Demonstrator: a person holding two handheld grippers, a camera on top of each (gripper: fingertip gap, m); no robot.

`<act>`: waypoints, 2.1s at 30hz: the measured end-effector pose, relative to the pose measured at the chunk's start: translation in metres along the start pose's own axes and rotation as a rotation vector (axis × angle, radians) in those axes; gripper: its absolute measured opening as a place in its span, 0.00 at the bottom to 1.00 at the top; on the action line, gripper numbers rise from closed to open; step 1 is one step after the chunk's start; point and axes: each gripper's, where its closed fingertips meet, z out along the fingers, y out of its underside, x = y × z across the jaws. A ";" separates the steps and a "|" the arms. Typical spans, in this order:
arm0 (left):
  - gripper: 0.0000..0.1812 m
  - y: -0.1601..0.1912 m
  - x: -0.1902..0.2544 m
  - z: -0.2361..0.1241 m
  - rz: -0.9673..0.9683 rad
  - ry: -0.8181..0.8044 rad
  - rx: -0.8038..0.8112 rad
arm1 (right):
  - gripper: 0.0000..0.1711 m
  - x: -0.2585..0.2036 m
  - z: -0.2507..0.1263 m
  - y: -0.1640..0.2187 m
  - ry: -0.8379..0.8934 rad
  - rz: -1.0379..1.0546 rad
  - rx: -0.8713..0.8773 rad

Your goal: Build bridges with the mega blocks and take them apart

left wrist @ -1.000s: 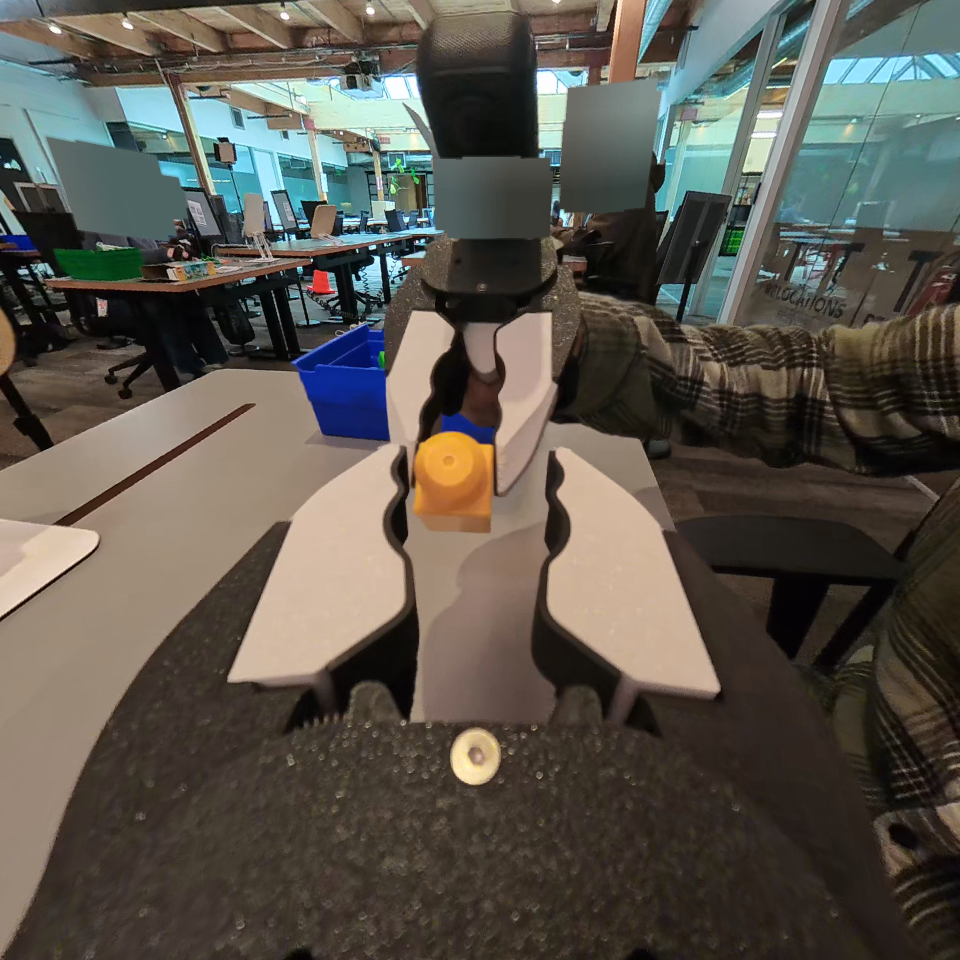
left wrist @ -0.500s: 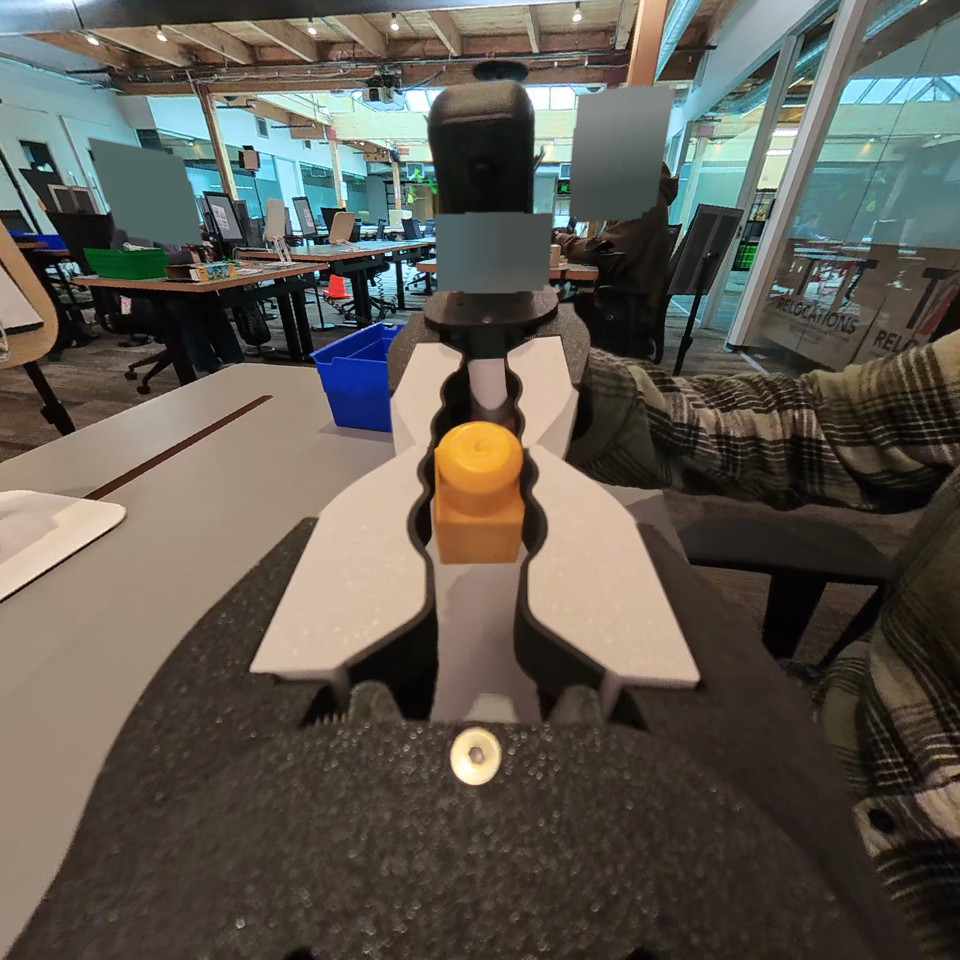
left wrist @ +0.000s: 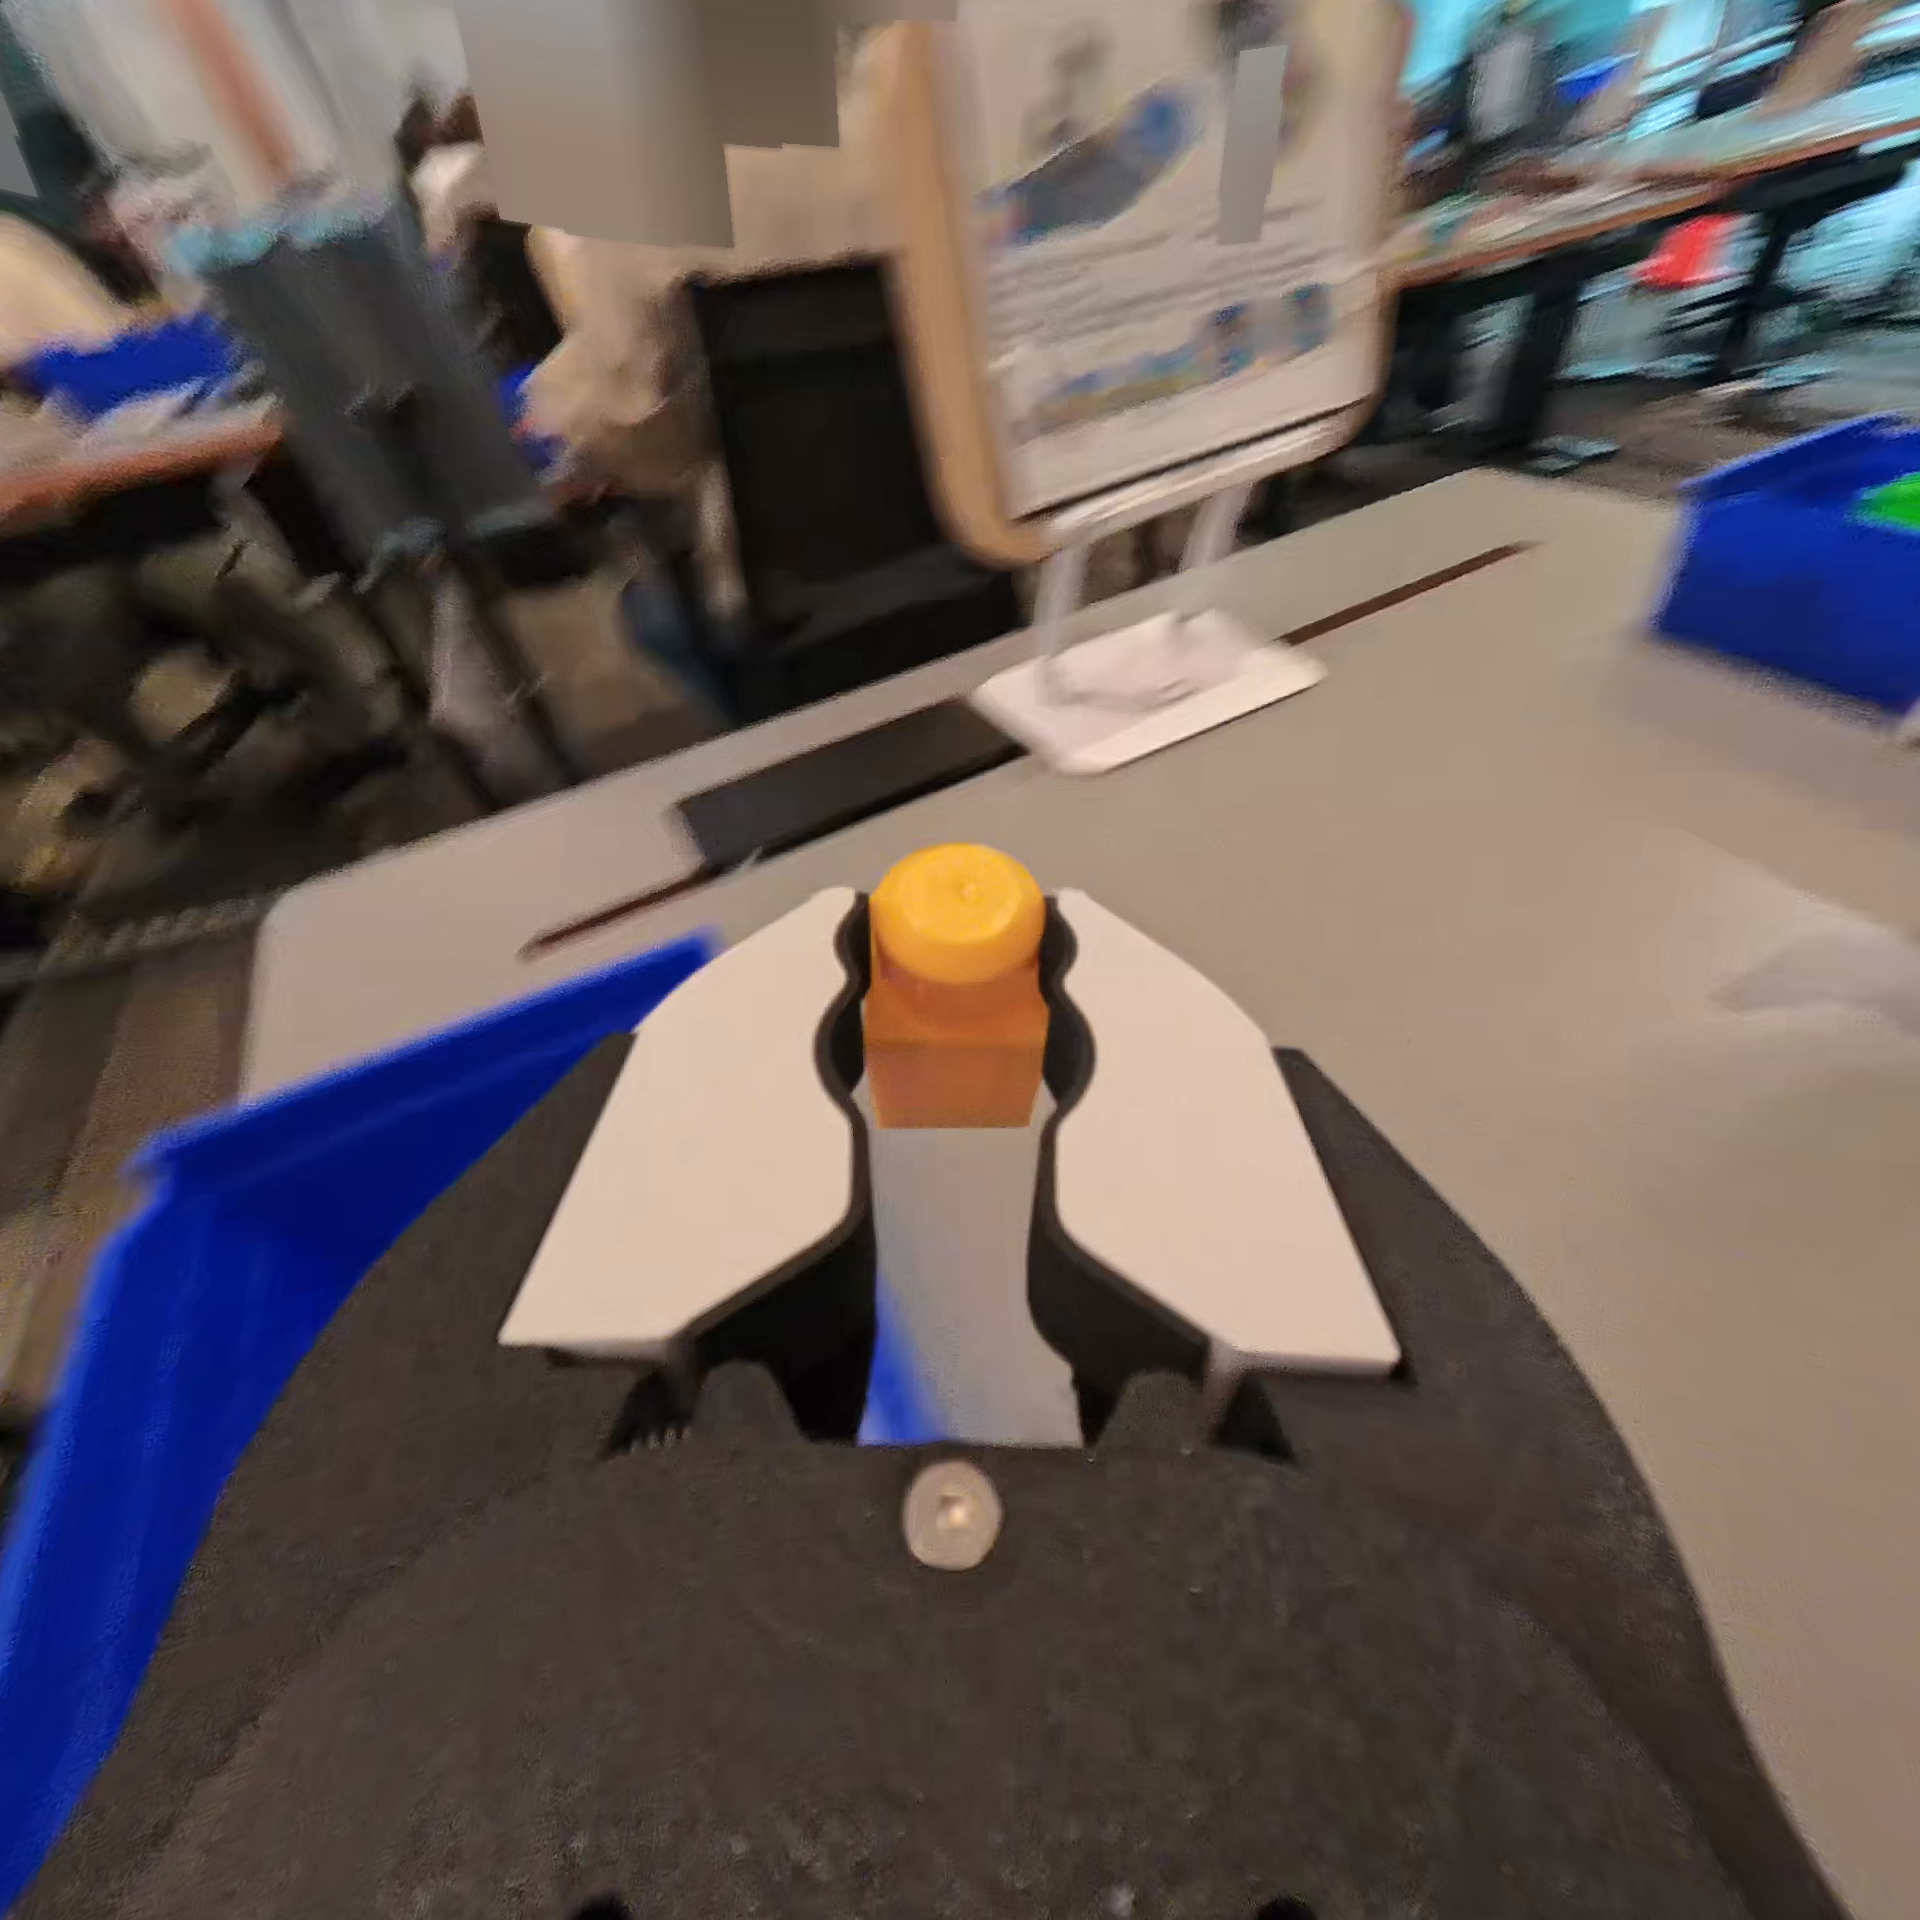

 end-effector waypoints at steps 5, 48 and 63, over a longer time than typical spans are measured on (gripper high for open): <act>0.17 0.085 -0.094 -0.016 -0.228 -0.138 -0.187 | 0.50 0.001 -0.011 0.009 0.023 0.034 -0.021; 0.36 0.038 0.236 0.008 -0.069 0.551 -0.136 | 0.40 0.211 -0.289 0.122 0.614 0.176 -0.602; 0.35 0.035 0.248 0.021 -0.063 0.603 -0.180 | 0.46 0.180 -0.291 0.151 0.396 -0.135 -0.796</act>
